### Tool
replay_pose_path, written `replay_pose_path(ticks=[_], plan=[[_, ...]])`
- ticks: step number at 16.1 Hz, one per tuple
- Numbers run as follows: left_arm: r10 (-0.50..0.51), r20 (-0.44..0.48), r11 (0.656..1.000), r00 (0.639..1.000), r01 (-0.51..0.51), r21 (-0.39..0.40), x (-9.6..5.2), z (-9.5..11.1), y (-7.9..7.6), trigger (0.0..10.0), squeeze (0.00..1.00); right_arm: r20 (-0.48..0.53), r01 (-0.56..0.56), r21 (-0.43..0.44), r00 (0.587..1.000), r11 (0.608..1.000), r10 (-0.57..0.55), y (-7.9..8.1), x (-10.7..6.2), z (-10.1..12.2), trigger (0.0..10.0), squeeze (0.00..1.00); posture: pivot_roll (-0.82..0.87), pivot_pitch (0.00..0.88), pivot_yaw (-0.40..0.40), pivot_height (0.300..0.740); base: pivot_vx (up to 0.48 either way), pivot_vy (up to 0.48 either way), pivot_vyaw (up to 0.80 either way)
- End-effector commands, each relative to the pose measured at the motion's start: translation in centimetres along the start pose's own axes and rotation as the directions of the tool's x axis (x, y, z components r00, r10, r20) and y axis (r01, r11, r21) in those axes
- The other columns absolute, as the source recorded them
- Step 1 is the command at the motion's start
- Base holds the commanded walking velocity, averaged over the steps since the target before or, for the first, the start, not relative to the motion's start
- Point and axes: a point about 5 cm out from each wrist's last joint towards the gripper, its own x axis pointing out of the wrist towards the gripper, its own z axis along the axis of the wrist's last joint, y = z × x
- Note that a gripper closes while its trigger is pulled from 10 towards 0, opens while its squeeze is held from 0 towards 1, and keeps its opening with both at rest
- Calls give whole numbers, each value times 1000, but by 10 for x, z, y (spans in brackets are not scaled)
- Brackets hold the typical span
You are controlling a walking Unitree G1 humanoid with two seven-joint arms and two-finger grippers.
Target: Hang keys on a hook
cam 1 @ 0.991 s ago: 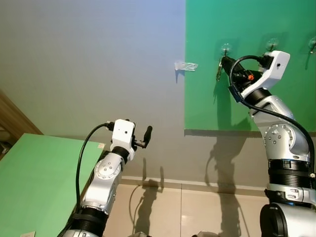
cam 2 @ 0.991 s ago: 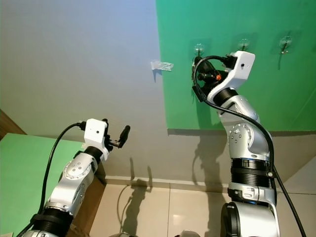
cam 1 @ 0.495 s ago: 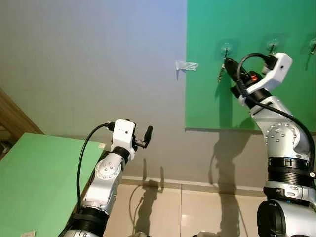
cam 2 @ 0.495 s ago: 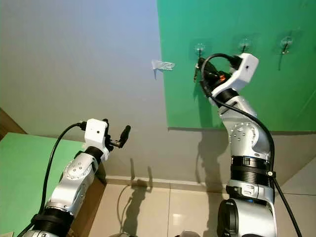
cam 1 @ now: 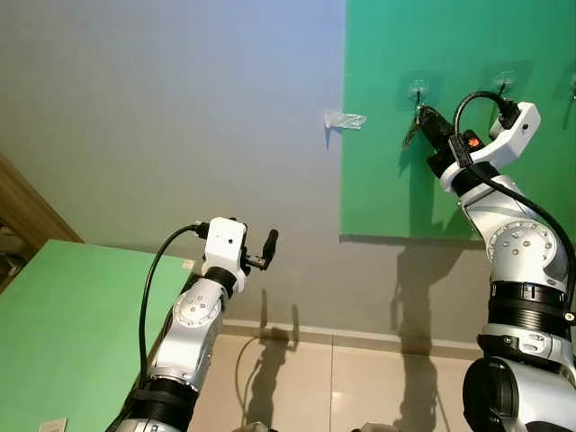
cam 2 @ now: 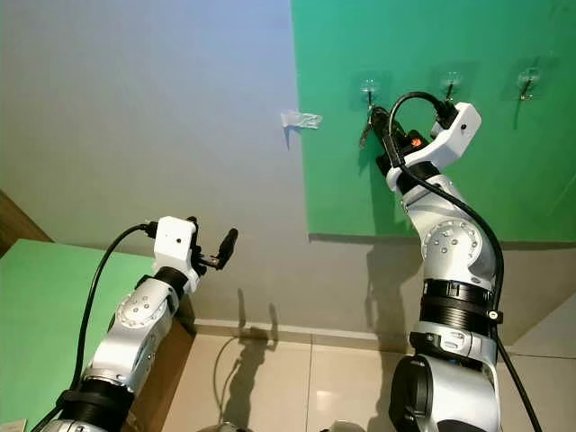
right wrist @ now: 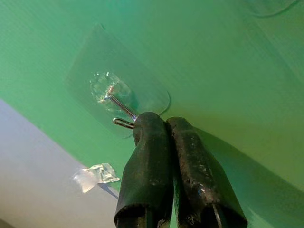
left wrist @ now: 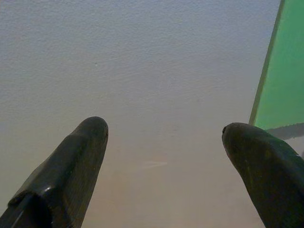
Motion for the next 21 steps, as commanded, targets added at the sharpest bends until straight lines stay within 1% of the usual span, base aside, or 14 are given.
replay_pose_path(ticks=[1,2,5,8,13,15,16,17,21], plan=[[17,6,1000,1000,-17,10,-1,3,4,10000,0,-22,41,-46,999,998,-42,-2,2,-1,8471,0,-222,7,103,740,0,0,0],[18,5,1000,1000,-18,10,0,3,3,10000,0,-33,38,-91,999,995,-41,-2,1,-3,10000,1000,-222,7,102,740,0,0,0],[21,6,1000,1000,-21,8,-1,2,3,10000,0,-35,32,-174,999,984,-38,-1,1,-5,10000,1000,-220,11,102,740,0,0,0],[19,5,1000,1000,-19,10,-1,2,3,10000,0,-39,32,-228,998,973,-42,-1,0,-8,10000,1000,-221,7,102,740,0,0,0],[13,8,1000,1000,-13,16,1,3,4,10000,0,-45,27,-247,998,969,-39,-3,0,-12,10000,1000,-223,0,104,740,0,0,0],[12,8,1000,1000,-12,18,1,3,3,10000,0,-29,38,-308,998,951,-49,-4,0,-11,10000,1000,-224,0,102,740,0,0,0],[12,8,1000,1000,-12,17,0,3,3,10000,0,-10,47,-369,998,928,-55,-5,0,-9,10000,1000,-224,0,102,740,0,0,0],[12,8,1000,1000,-12,16,1,2,3,10000,0,-4,51,-392,998,919,-57,-5,0,-9,10000,1000,-224,0,102,740,0,0,0],[12,5,1000,1000,-12,14,0,2,2,10000,0,-9,53,-423,998,905,-62,-7,-2,-13,10000,1000,-225,0,98,740,0,0,0]])
